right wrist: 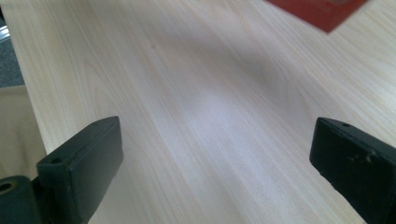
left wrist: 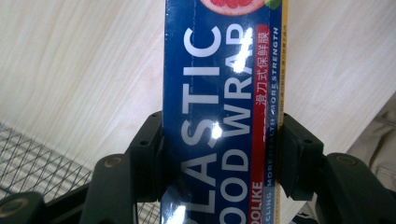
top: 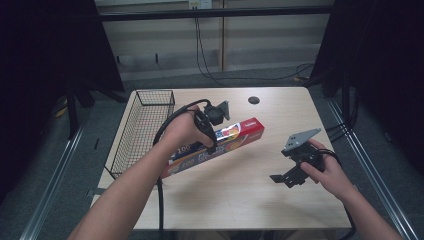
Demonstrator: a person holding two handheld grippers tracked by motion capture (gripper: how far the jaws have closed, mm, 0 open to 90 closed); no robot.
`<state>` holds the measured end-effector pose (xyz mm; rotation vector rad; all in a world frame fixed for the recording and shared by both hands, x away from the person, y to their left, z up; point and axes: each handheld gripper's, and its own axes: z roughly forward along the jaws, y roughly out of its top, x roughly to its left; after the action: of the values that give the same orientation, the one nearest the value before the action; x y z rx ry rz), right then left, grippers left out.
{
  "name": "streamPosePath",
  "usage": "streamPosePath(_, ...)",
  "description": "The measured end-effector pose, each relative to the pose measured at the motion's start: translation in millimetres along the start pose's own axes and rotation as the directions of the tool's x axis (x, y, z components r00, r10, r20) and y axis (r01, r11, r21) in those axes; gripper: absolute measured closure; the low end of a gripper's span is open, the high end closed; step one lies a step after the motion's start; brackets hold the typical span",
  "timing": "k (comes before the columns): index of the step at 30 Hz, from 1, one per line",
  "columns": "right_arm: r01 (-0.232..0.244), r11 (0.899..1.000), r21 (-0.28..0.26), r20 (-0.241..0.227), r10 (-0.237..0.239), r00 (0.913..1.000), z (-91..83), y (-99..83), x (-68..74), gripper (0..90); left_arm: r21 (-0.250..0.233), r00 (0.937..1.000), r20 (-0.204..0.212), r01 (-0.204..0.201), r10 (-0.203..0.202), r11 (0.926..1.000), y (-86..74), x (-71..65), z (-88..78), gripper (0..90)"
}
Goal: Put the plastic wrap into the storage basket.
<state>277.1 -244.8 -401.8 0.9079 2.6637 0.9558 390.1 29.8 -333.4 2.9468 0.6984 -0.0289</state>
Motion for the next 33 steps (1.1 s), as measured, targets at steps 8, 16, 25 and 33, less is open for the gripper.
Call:
streamPosePath(8,-0.009,1.0,-0.009,0.006,0.009,0.9999,7.8,-2.8,5.2,2.7,-0.011,0.9951,-0.02,0.097,-0.097,0.9952,-9.8,12.0,-8.4,43.8)
streamPosePath(16,-0.018,1.0,-0.02,0.004,0.018,0.9998,14.1,-6.0,7.9,2.6,-0.039,0.9843,-0.023,0.174,-0.175,0.9839,-14.8,19.5,-13.3,43.9)
streamPosePath(25,-0.035,0.999,-0.03,0.021,0.036,0.9991,17.4,-10.4,8.2,2.6,-0.045,0.9755,-0.025,0.217,-0.218,0.9751,-15.6,21.2,-17.4,43.8)
streamPosePath(33,-0.054,0.998,-0.016,0.033,0.054,0.998,22.4,-15.5,8.0,2.5,-0.071,0.9574,-0.039,0.283,-0.286,0.9565,-20.5,25.5,-22.8,43.9)
